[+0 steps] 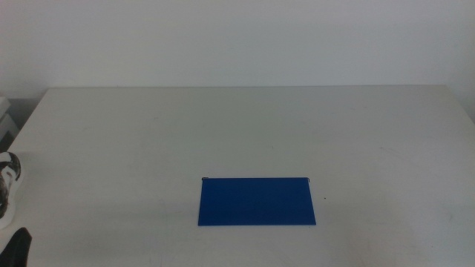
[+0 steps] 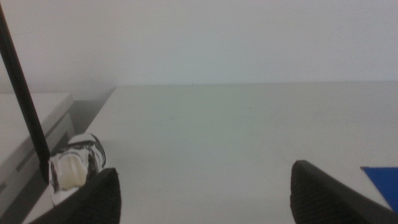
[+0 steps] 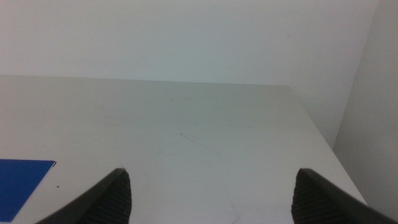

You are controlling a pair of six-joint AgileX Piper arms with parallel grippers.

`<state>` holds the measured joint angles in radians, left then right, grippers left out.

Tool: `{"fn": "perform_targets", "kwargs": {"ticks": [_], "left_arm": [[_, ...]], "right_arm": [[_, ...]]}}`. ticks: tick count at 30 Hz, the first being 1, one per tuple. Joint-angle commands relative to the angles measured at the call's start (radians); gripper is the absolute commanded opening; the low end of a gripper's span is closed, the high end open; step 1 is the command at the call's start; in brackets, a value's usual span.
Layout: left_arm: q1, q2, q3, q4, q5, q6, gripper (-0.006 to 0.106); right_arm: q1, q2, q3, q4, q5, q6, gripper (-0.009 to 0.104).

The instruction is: Use one arm to grab the shoe from the table and place it on the mat.

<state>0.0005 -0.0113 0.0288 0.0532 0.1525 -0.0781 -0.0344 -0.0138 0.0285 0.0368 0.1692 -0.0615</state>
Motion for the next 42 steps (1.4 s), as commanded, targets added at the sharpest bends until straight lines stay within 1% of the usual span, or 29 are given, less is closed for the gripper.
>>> {"fn": "perform_targets", "kwargs": {"ticks": [1, 6, 11, 19, 25, 34, 39, 42], "left_arm": [[0.001, -0.026, -0.017, -0.019, -0.050, -0.007, 0.093], [0.001, 0.025, -0.168, -0.010, 0.098, -0.007, 0.093], [0.001, 0.155, -0.389, -0.005, 0.269, -0.007, 0.093], [0.001, 0.362, -0.687, 0.001, 0.423, -0.007, 0.093], [0.001, 0.551, -0.901, 0.005, 0.584, -0.014, 0.093], [0.001, 0.877, -1.231, 0.023, 0.912, -0.026, 0.093], [0.001, 1.052, -1.428, 0.063, 1.109, -0.058, 0.093], [0.001, 1.142, -1.525, 0.096, 1.165, -0.047, 0.093]], "right_arm": [[-0.005, -0.021, -0.010, -0.008, -0.079, -0.013, 0.066], [-0.005, -0.021, -0.010, -0.008, -0.079, -0.013, 0.066], [-0.005, -0.021, -0.010, -0.008, -0.079, -0.013, 0.066], [-0.005, -0.021, -0.010, -0.008, -0.079, -0.013, 0.066], [-0.005, -0.021, -0.010, -0.008, -0.079, -0.013, 0.066], [-0.005, -0.021, -0.010, -0.008, -0.079, -0.013, 0.066], [-0.005, -0.021, -0.010, -0.008, -0.079, -0.013, 0.066], [-0.005, -0.021, -0.010, -0.008, -0.079, -0.013, 0.066]]}}
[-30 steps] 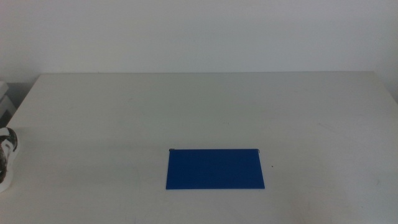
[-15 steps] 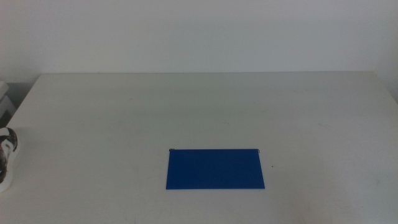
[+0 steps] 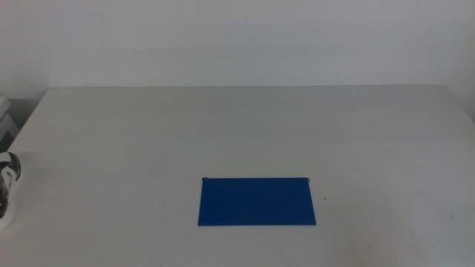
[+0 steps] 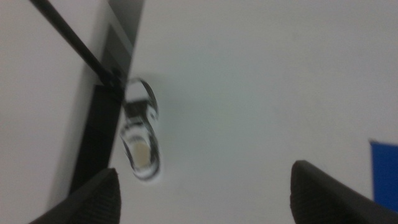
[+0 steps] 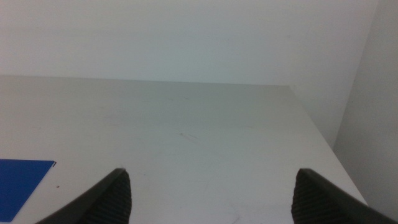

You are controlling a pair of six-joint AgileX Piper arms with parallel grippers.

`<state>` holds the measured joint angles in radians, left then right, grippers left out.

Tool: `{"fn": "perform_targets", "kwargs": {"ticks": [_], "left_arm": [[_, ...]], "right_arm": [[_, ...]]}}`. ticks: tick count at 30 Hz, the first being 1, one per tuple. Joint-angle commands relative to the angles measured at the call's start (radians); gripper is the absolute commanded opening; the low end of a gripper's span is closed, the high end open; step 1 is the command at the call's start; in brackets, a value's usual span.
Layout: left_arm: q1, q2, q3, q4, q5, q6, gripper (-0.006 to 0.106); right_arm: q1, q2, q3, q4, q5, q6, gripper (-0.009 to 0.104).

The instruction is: Use one arm to grab the shoe from the table and place it on the mat.

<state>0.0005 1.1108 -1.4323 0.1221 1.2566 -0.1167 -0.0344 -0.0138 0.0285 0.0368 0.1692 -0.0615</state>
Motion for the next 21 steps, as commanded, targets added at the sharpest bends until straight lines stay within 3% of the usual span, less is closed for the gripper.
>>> {"fn": "perform_targets", "kwargs": {"ticks": [1, 9, 17, 21], "left_arm": [[0.001, 0.047, -0.090, 0.039, 0.061, -0.003, 0.093], [0.040, 0.189, -0.192, 0.113, 0.061, -0.028, 0.093], [0.287, 0.275, -0.186, -0.076, 0.061, 0.182, 0.093], [0.365, 0.342, -0.186, -0.122, 0.061, 0.263, 0.093]], "right_arm": [[-0.005, -0.021, -0.010, -0.008, -0.079, -0.013, 0.066], [-0.005, -0.021, -0.010, -0.008, -0.079, -0.013, 0.066], [-0.005, -0.021, -0.010, -0.008, -0.079, -0.013, 0.066], [-0.005, -0.021, -0.010, -0.008, -0.079, -0.013, 0.066]]}}
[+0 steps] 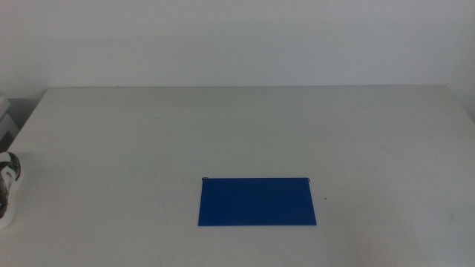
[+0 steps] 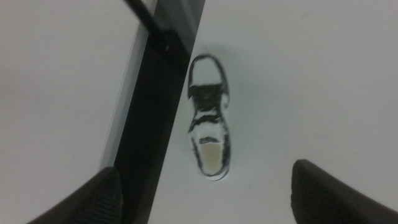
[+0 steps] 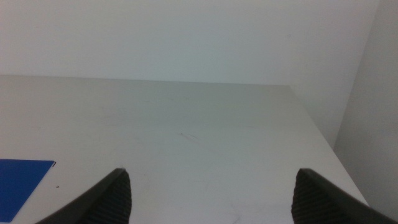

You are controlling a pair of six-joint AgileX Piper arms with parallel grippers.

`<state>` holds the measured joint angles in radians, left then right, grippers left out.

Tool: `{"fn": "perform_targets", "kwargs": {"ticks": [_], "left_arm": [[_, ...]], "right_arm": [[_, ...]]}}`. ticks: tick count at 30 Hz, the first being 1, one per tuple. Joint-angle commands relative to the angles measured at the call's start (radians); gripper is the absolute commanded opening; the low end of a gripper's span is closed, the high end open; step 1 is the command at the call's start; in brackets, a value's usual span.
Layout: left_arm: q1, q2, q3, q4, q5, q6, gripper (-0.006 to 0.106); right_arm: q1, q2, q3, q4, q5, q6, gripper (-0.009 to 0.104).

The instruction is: Use one arm to grab the shoe from the table and place it on the mat.

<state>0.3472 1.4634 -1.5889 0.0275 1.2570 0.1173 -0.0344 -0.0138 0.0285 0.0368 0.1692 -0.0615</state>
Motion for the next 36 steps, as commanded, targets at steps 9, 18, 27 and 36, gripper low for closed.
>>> {"fn": "perform_targets", "kwargs": {"ticks": [9, 18, 27, 36], "left_arm": [[0.050, 0.159, 0.046, -0.020, 0.044, 0.068, 0.093], [0.085, 0.307, 0.063, -0.016, 0.004, 0.093, 0.093], [0.103, 0.389, 0.063, -0.120, -0.078, 0.167, 0.093], [0.102, 0.452, 0.063, -0.152, -0.116, 0.176, 0.093]], "right_arm": [[-0.005, -0.021, -0.010, -0.008, -0.079, -0.013, 0.066], [-0.005, -0.021, -0.010, -0.008, -0.079, -0.013, 0.066], [-0.005, -0.021, -0.010, -0.008, -0.079, -0.013, 0.066], [-0.005, -0.021, -0.010, -0.008, -0.079, -0.013, 0.066]]}}
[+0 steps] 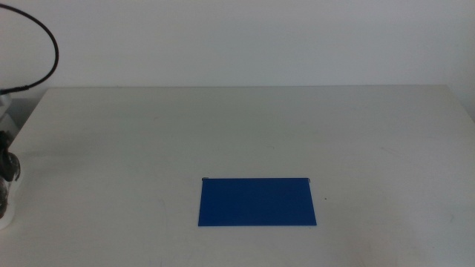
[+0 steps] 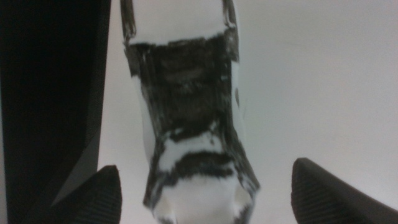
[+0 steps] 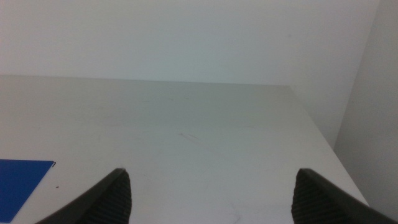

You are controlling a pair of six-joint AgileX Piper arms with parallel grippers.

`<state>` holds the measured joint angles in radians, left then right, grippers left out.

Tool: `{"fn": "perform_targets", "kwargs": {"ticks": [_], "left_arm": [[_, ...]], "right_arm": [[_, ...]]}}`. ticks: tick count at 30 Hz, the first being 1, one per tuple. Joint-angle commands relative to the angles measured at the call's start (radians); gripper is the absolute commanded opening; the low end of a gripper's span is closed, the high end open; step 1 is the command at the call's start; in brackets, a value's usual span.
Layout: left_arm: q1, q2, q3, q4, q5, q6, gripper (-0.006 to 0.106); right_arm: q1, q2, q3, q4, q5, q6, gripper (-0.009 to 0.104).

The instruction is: Use one arm to grab the shoe from the table and place it on the mat.

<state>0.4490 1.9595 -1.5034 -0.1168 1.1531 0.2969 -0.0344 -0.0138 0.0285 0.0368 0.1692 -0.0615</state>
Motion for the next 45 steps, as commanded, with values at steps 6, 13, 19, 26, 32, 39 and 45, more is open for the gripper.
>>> {"fn": "perform_targets", "kwargs": {"ticks": [6, 13, 19, 26, 32, 39, 45], "left_arm": [[0.000, 0.008, -0.022, -0.013, -0.033, -0.006, 0.093], [0.000, 0.037, -0.023, -0.041, -0.033, -0.016, 0.087], [0.000, 0.039, -0.023, -0.036, -0.027, -0.021, 0.054], [0.000, 0.014, -0.023, -0.039, 0.026, -0.034, 0.004], [-0.012, -0.070, 0.001, -0.048, 0.048, -0.058, -0.001], [-0.068, -0.215, 0.130, -0.052, 0.047, -0.120, -0.001], [-0.192, -0.277, 0.150, -0.031, 0.105, -0.233, -0.001]], "right_arm": [[-0.005, -0.021, -0.010, -0.008, -0.079, -0.013, 0.066], [-0.005, -0.021, -0.010, -0.008, -0.079, -0.013, 0.066], [-0.005, -0.021, -0.010, -0.008, -0.079, -0.013, 0.066], [-0.005, -0.021, -0.010, -0.008, -0.079, -0.013, 0.066], [-0.005, -0.021, -0.010, -0.008, -0.079, -0.013, 0.066], [-0.005, -0.021, -0.010, -0.008, -0.079, -0.013, 0.066], [-0.005, -0.021, -0.010, -0.008, -0.079, -0.013, 0.066]]}}
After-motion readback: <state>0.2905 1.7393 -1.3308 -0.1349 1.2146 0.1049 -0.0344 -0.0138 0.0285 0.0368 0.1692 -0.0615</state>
